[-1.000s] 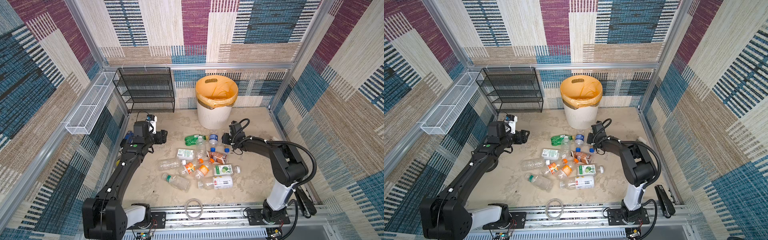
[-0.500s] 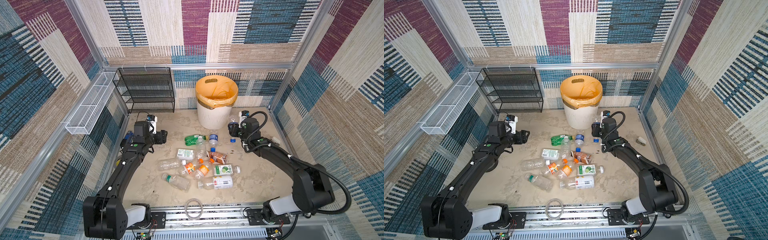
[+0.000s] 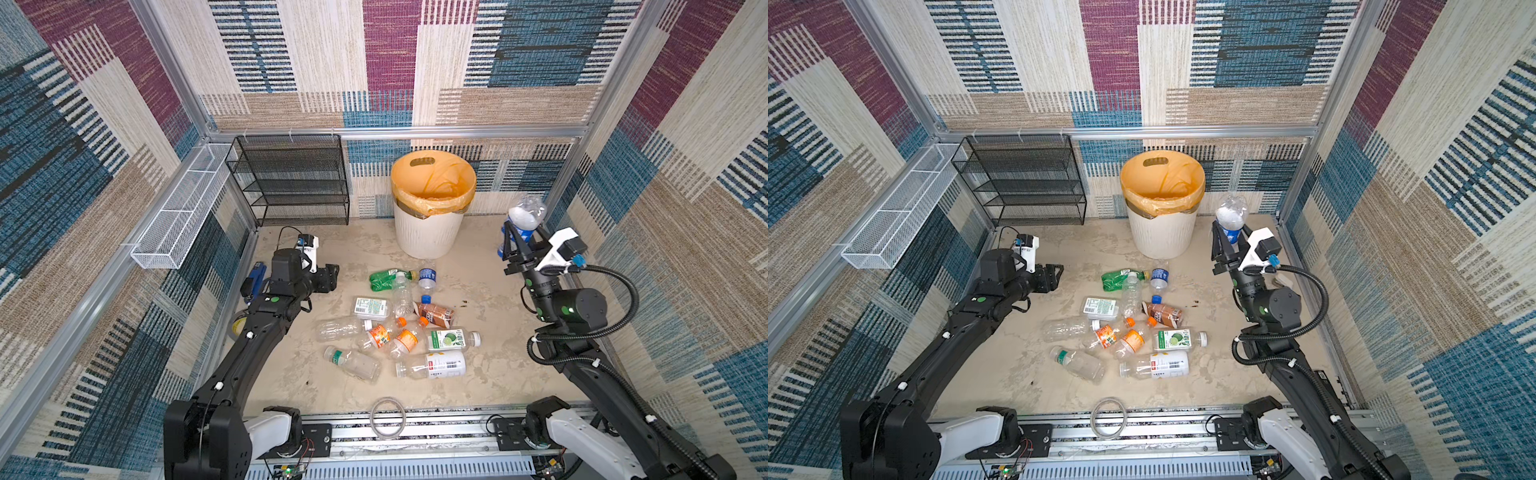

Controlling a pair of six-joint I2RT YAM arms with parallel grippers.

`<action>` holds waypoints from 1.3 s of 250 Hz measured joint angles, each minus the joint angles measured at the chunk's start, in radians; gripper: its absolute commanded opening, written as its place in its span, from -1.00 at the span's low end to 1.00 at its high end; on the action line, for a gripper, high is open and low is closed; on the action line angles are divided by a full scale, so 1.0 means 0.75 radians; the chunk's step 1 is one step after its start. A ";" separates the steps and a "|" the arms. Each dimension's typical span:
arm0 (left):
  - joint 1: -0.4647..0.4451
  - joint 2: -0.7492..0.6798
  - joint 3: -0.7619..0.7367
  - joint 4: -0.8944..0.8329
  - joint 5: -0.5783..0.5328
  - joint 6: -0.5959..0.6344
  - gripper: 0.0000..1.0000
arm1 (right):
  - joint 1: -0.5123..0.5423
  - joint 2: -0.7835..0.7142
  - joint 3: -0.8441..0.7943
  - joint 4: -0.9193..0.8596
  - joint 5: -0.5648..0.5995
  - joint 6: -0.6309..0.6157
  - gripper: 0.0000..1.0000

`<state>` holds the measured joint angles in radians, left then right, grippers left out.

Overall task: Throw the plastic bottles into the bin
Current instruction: 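Lift the blue-label bottle high with the right gripper, then move bottle over the bin and open right gripper while left gripper reaches into pile, then grasp clear white-cap bottle with left gripper while right gripper draws back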

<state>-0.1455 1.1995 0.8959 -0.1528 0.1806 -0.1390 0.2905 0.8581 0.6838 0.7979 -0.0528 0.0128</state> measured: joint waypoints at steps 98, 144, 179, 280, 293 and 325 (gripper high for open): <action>-0.302 -0.052 -0.081 0.065 -0.202 -0.111 0.42 | 0.000 0.989 1.394 -0.411 -0.166 0.032 0.86; -0.365 -0.039 -0.060 0.040 -0.238 -0.141 0.46 | -0.004 1.399 2.066 -1.166 -0.263 0.043 1.00; -0.380 -0.036 -0.042 0.016 -0.242 -0.152 0.48 | -0.018 1.420 2.133 -1.384 -0.280 0.048 0.95; -0.511 0.127 0.051 -0.003 -0.235 -0.305 0.70 | -0.152 0.760 1.075 -1.080 -0.125 0.142 0.94; -0.534 0.154 0.068 -0.008 -0.236 -0.351 0.70 | -0.163 0.702 0.952 -1.068 -0.105 0.159 0.94; -0.618 0.261 0.167 -0.064 -0.247 -0.479 0.70 | -0.223 0.574 0.629 -1.063 -0.062 0.223 0.94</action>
<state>-0.6090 1.3952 1.0214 -0.2005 -0.0044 -0.4984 0.1234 1.2888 1.1557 0.0006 -0.0990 0.1799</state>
